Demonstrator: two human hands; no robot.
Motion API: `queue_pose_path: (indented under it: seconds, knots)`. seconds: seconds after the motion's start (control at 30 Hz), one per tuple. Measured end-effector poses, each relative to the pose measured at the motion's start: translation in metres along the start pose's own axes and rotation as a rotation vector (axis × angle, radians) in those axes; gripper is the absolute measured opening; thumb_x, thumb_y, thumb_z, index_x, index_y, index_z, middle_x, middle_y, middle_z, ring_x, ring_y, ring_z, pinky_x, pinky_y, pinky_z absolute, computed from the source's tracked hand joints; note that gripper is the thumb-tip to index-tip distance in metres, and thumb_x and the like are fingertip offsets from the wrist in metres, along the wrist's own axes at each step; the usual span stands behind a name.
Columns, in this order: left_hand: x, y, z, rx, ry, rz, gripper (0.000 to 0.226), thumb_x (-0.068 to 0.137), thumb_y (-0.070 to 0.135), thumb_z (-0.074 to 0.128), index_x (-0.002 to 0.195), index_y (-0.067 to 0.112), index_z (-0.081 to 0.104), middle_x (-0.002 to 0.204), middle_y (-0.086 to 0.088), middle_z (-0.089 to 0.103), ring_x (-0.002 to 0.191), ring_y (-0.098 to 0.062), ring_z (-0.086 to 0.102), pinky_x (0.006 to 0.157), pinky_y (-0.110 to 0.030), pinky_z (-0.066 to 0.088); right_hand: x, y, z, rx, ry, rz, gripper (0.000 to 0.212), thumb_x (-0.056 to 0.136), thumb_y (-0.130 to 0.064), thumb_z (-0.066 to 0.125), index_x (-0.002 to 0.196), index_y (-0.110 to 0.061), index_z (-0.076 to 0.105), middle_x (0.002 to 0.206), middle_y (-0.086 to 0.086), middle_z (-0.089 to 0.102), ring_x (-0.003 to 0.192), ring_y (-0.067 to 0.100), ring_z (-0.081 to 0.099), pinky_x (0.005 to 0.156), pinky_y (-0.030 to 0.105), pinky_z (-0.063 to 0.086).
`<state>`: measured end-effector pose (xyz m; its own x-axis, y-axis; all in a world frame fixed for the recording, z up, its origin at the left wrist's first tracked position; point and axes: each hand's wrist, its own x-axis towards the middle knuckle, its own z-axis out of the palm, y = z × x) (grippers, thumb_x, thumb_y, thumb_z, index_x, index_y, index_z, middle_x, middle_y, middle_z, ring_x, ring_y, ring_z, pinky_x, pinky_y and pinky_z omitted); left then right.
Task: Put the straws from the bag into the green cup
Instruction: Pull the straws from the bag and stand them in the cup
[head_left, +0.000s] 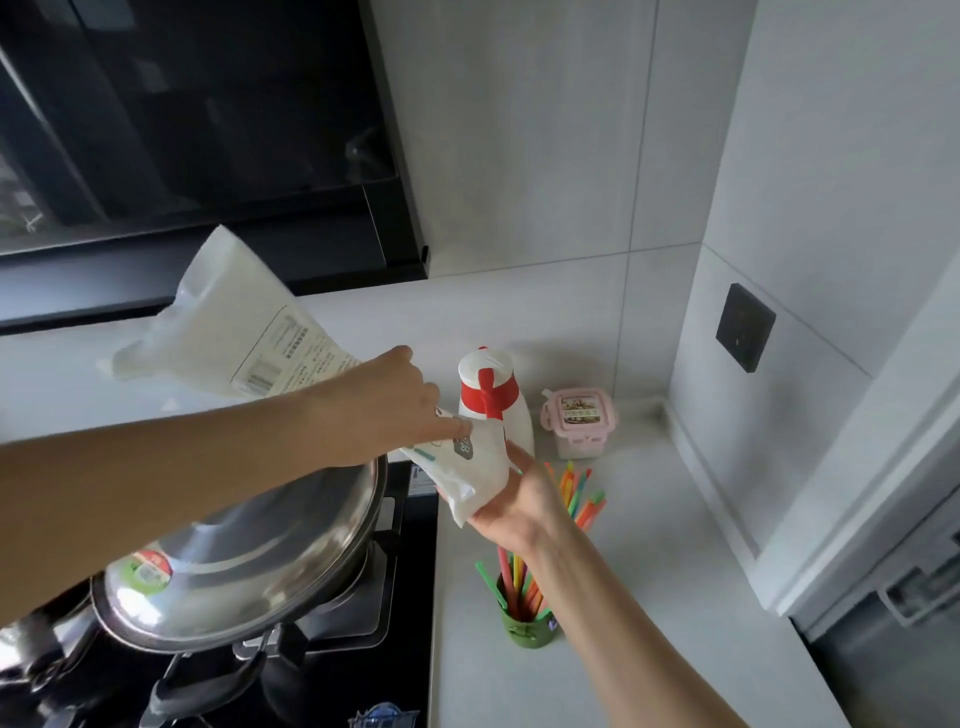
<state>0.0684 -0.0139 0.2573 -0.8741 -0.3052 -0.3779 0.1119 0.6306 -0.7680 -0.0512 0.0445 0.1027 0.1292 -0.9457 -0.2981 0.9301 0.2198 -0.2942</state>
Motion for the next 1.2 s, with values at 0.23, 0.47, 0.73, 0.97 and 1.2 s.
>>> queue_pose_path:
  seconds: [0.23, 0.47, 0.73, 0.97, 1.2]
  knots:
    - [-0.012, 0.014, 0.03, -0.215, -0.04, -0.238, 0.077, 0.091, 0.005, 0.035, 0.145, 0.035, -0.011, 0.081, 0.002, 0.048, 0.055, -0.015, 0.038, 0.049, -0.024, 0.028, -0.015, -0.025, -0.008, -0.148, 0.18, -0.237, 0.006, 0.087, -0.004, 0.057, 0.092, -0.001, 0.06, 0.097, 0.021, 0.067, 0.094, 0.033, 0.065, 0.087, 0.045, 0.055]
    - [-0.023, 0.04, 0.071, -0.923, 0.2, -0.559, 0.07, 0.085, 0.014, 0.06, 0.14, 0.044, 0.028, 0.1, 0.0, 0.067, 0.092, -0.023, 0.06, 0.068, -0.028, 0.041, -0.029, -0.03, -0.003, -0.715, 0.269, -0.659, 0.04, 0.084, -0.004, 0.065, 0.12, -0.012, 0.049, 0.108, 0.017, 0.062, 0.091, 0.032, 0.069, 0.073, 0.04, 0.06]
    - [-0.021, 0.047, 0.061, -1.031, 0.464, -0.641, 0.066, 0.077, 0.009, 0.073, 0.135, 0.029, 0.047, 0.077, -0.004, 0.067, 0.068, -0.028, 0.058, 0.06, -0.027, 0.036, -0.033, -0.034, 0.005, -0.036, -0.158, -0.597, 0.085, 0.049, -0.005, 0.09, 0.118, -0.013, 0.041, 0.098, 0.019, 0.063, 0.09, 0.03, 0.068, 0.086, 0.038, 0.055]
    - [-0.02, 0.055, 0.051, -0.91, 0.548, -0.591, 0.079, 0.049, -0.012, 0.08, 0.119, 0.016, 0.06, 0.052, -0.003, 0.059, 0.04, -0.023, 0.043, 0.048, -0.019, 0.03, -0.038, -0.029, 0.026, -0.365, 0.092, -0.694, 0.012, 0.086, -0.007, 0.06, 0.088, -0.019, 0.062, 0.088, -0.001, 0.065, 0.08, 0.011, 0.065, 0.067, 0.021, 0.053]
    - [-0.015, 0.068, 0.046, -0.949, 0.656, -0.615, 0.09, 0.041, -0.017, 0.08, 0.118, 0.019, 0.048, 0.051, -0.004, 0.057, 0.038, -0.022, 0.041, 0.048, -0.016, 0.029, -0.037, -0.019, 0.03, -0.393, 0.145, -0.605, 0.052, 0.068, -0.037, 0.075, 0.108, -0.009, 0.056, 0.096, 0.011, 0.057, 0.093, 0.028, 0.055, 0.082, 0.046, 0.045]
